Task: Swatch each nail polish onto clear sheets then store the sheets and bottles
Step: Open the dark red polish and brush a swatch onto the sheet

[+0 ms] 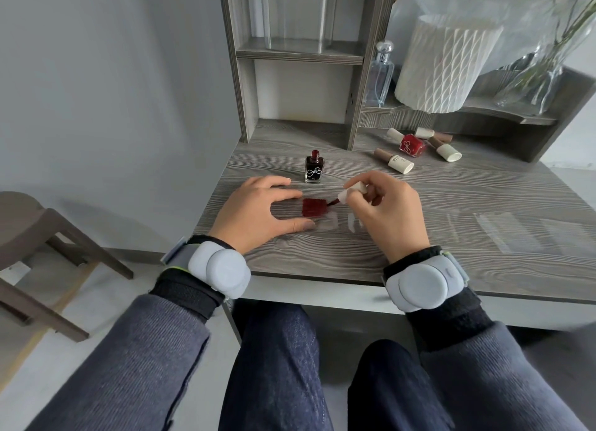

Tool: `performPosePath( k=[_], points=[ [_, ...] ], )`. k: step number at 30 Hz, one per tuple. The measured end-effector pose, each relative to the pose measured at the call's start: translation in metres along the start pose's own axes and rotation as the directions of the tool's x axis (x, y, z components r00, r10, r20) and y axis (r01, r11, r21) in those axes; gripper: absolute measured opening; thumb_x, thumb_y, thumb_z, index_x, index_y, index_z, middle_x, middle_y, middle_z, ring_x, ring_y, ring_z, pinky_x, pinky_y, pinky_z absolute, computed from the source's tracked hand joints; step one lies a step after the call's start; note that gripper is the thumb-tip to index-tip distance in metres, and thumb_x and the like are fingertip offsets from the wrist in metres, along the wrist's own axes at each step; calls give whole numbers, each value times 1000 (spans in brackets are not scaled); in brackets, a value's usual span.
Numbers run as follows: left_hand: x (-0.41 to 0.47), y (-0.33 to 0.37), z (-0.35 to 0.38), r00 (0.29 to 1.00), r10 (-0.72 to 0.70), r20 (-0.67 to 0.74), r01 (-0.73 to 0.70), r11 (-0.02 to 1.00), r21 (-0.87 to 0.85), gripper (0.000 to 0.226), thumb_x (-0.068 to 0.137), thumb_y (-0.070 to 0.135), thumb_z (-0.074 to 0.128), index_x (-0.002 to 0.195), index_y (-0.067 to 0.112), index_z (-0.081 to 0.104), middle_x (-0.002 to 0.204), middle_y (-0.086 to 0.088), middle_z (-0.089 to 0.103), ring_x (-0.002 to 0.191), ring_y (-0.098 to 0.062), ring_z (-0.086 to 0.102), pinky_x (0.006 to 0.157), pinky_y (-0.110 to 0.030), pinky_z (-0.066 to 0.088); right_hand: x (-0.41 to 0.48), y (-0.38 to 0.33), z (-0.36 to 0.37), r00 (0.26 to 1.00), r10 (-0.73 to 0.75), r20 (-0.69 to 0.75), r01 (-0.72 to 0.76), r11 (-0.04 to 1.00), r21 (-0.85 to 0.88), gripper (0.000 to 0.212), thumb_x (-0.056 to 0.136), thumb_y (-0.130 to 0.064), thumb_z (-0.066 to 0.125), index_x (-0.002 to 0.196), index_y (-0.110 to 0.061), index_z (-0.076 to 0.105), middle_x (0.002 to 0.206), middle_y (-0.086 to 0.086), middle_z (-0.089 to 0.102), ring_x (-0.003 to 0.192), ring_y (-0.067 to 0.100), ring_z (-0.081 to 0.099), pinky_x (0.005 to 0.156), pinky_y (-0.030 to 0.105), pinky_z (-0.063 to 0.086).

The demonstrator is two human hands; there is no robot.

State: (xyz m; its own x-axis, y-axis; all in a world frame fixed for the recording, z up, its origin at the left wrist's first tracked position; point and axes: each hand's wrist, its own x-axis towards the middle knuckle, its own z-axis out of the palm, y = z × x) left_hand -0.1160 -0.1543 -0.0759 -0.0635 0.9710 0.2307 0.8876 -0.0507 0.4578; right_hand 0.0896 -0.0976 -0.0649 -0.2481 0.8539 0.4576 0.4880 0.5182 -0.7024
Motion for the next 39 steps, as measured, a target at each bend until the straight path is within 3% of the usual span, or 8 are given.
performPosePath(
  k=[5,10,14,20,26,39],
  points=[
    [0,-1,0,1000,-4,6,4,1000,0,77,58,81,51,123,41,58,138,20,44,131,-6,31,106,-30,25,-1,-2,-1,999,-2,-51,3,1000,18,16,80,-35,55,82,-26,68,64,-6,58,69,18,56,70,42,50],
    [1,-1,2,1000,1,0,-1,1000,6,78,57,82,50,123,41,59,138,19,45,130,-6,31,105,-27,23,0,-1,2,997,-24,77,27,999,-36,4,82,-24,67,79,-27,69,61,-9,57,67,15,54,69,42,50],
    [1,-1,2,1000,0,-4,0,1000,-2,78,58,81,51,123,40,59,138,19,45,130,-7,32,107,-30,25,-1,-1,1,999,2,55,1,999,-52,7,80,-19,66,77,-24,69,62,-4,61,65,17,56,67,42,51],
    [1,-1,1,1000,2,-11,-2,1000,-3,74,60,78,54,123,39,60,139,19,45,131,-7,32,108,-30,25,0,3,2,1000,-14,8,14,998,-55,5,85,-32,66,86,-29,69,60,-13,51,69,18,53,75,47,50],
    [1,-2,2,1000,7,-16,-7,1000,-5,74,60,78,54,123,39,60,138,18,46,131,-8,33,108,-30,24,1,4,4,998,-12,69,18,996,-83,6,84,-35,65,87,-31,68,64,-10,57,72,18,56,79,50,50],
    [1,-2,2,1000,10,-7,-10,1000,5,74,61,78,54,123,40,59,138,18,45,131,-7,32,107,-28,23,-1,-2,1,999,-6,-40,4,999,-41,7,81,-31,59,79,-31,66,59,-9,55,71,22,56,79,52,49]
  ],
)
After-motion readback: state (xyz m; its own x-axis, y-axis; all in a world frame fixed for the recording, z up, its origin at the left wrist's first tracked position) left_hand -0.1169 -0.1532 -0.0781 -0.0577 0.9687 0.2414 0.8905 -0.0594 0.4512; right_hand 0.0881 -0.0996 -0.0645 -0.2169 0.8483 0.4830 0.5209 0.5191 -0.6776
